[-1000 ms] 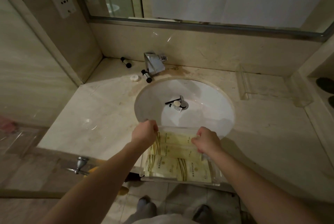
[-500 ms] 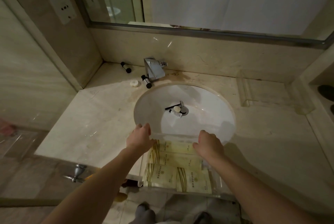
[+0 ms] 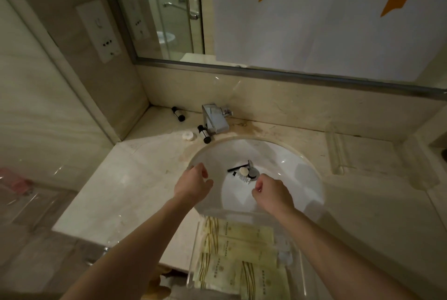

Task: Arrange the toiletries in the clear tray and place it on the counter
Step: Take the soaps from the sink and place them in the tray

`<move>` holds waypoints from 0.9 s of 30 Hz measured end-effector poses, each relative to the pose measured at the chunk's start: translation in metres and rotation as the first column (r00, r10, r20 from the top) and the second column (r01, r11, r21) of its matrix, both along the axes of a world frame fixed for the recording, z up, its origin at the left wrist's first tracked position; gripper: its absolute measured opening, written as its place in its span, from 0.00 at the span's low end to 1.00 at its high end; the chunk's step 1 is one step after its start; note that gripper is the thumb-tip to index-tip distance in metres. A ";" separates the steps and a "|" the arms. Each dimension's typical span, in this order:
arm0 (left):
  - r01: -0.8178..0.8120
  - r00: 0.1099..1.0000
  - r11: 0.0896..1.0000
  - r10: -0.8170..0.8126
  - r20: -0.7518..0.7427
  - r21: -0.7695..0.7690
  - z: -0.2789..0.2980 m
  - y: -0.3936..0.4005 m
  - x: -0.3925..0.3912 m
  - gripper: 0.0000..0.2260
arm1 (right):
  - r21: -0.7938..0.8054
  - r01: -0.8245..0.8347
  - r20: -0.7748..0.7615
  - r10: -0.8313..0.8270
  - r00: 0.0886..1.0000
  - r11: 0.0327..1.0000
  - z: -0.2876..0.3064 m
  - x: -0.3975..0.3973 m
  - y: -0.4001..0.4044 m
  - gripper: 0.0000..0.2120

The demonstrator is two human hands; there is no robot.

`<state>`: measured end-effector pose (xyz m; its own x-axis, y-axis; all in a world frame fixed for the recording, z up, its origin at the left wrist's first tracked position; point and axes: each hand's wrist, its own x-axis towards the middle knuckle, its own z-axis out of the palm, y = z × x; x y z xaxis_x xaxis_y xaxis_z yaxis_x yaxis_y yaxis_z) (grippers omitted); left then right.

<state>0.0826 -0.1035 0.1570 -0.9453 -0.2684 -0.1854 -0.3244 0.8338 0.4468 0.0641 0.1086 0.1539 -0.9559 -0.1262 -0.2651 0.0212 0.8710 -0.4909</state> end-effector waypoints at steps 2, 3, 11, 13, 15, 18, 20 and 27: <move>-0.016 1.000 1.000 0.016 -0.016 0.009 0.003 -0.003 -0.007 0.10 | -0.043 -0.006 -0.039 0.004 0.999 0.999 0.002 -0.008 -0.007 0.01; -0.029 0.999 0.999 0.029 -0.023 0.016 0.004 -0.005 -0.010 0.11 | -0.060 -0.011 -0.056 0.008 0.998 0.998 0.003 -0.011 -0.010 0.00; -0.121 0.993 0.992 0.122 -0.010 0.020 0.003 -0.027 -0.040 0.12 | -0.088 -0.017 -0.082 0.009 0.997 0.996 -0.011 -0.038 -0.026 0.06; -0.144 0.989 0.989 0.144 0.017 0.015 0.000 -0.033 -0.049 0.14 | -0.062 -0.013 -0.052 0.010 0.999 0.998 -0.023 -0.045 -0.025 0.09; -0.170 0.985 0.985 0.170 0.037 0.017 -0.006 -0.037 -0.059 0.16 | -0.036 -0.022 -0.025 0.022 0.999 0.999 -0.037 -0.051 -0.024 0.12; -0.202 0.978 0.979 0.201 0.055 0.026 -0.017 -0.045 -0.077 0.19 | -0.009 -0.037 0.005 0.037 0.999 0.999 -0.059 -0.065 -0.028 0.13; -0.216 0.975 0.976 0.214 0.055 0.033 -0.027 -0.051 -0.090 0.21 | 0.010 -0.051 0.032 0.051 0.998 0.999 -0.077 -0.077 -0.032 0.15; -0.242 0.970 0.970 0.242 -0.017 -0.001 -0.062 -0.071 -0.141 0.26 | 0.049 -0.145 0.151 0.136 0.979 0.988 -0.145 -0.125 -0.043 0.22</move>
<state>-0.0583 -0.1744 0.0947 -0.8549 -0.4904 -0.1691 -0.5096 0.7327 0.4512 -0.0612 0.0658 0.0087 -0.8798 -0.2364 -0.4123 -0.0359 0.8980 -0.4385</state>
